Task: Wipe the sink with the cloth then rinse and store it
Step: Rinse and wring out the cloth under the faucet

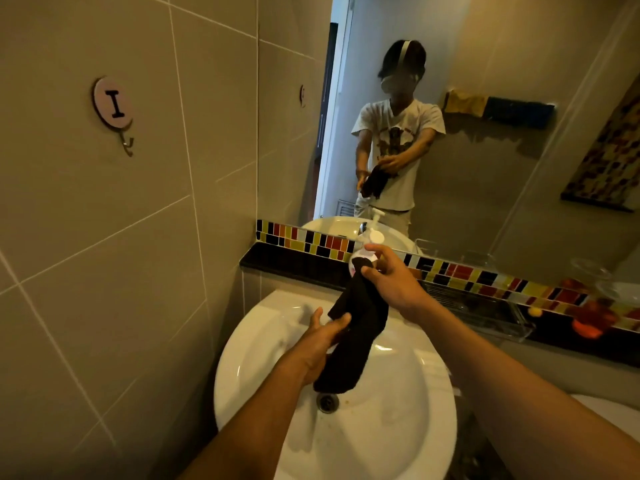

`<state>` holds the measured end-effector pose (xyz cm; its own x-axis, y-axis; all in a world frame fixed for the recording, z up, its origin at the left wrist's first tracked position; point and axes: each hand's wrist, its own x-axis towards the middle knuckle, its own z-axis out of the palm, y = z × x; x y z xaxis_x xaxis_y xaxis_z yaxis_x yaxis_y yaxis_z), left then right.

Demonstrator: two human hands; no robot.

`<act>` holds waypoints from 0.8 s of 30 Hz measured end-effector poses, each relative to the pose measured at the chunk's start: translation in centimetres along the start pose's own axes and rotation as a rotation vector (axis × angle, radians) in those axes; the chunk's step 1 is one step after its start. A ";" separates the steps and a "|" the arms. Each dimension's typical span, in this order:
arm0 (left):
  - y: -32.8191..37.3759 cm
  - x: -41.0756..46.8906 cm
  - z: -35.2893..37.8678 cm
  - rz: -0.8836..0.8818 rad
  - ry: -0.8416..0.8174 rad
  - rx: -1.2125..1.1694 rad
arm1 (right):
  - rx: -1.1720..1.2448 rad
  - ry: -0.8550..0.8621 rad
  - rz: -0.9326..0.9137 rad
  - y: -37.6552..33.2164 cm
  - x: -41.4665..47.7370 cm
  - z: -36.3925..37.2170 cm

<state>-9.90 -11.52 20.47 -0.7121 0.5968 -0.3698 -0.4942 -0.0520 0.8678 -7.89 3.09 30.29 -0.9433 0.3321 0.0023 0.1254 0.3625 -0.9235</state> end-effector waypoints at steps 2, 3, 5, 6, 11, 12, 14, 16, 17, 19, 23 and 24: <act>0.1 0.3 0.4 -0.056 -0.034 -0.027 | 0.116 -0.019 0.042 -0.4 -0.3 -0.3; 0.4 0.2 0.7 -0.080 -0.072 -0.052 | 0.168 -0.029 0.060 -0.6 -0.4 -0.5; 1.1 0.0 1.1 -0.087 -0.138 -0.118 | 0.238 -0.035 0.098 -0.6 -0.3 -1.0; 1.4 0.0 1.3 -0.077 -0.152 -0.158 | 0.270 -0.033 0.119 -0.5 -0.3 -1.4; 2.0 1.8 0.2 0.050 0.082 -0.189 | 0.311 -0.049 0.204 0.6 -0.9 -3.3; 2.0 1.9 -0.1 0.047 0.121 -0.132 | 0.255 -0.059 0.234 1.1 -1.3 -3.5; 1.9 2.0 -0.5 0.036 0.170 -0.014 | 0.130 -0.102 0.318 2.7 -2.0 -3.8; 1.8 2.1 -0.6 0.025 0.204 0.071 | 0.054 -0.171 0.416 4.5 -2.7 -3.6; 1.6 2.2 -0.5 0.017 0.220 0.108 | 0.053 -0.203 0.458 5.4 -3.0 -3.2; 1.3 2.1 -0.3 -0.001 0.234 0.150 | 0.042 -0.231 0.487 6.7 -3.4 -2.1; 0.9 1.5 -1.2 -0.097 0.125 0.210 | -0.183 -0.149 0.439 8.7 -3.4 -0.4; 0.7 1.2 -1.6 -0.126 0.089 0.242 | -0.221 -0.123 0.435 9.2 -3.4 -0.2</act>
<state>-11.90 -12.07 20.12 -0.6984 0.5136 -0.4984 -0.4558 0.2177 0.8630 -3.48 5.42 21.87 -0.8165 0.3936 -0.4224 0.5649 0.3937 -0.7252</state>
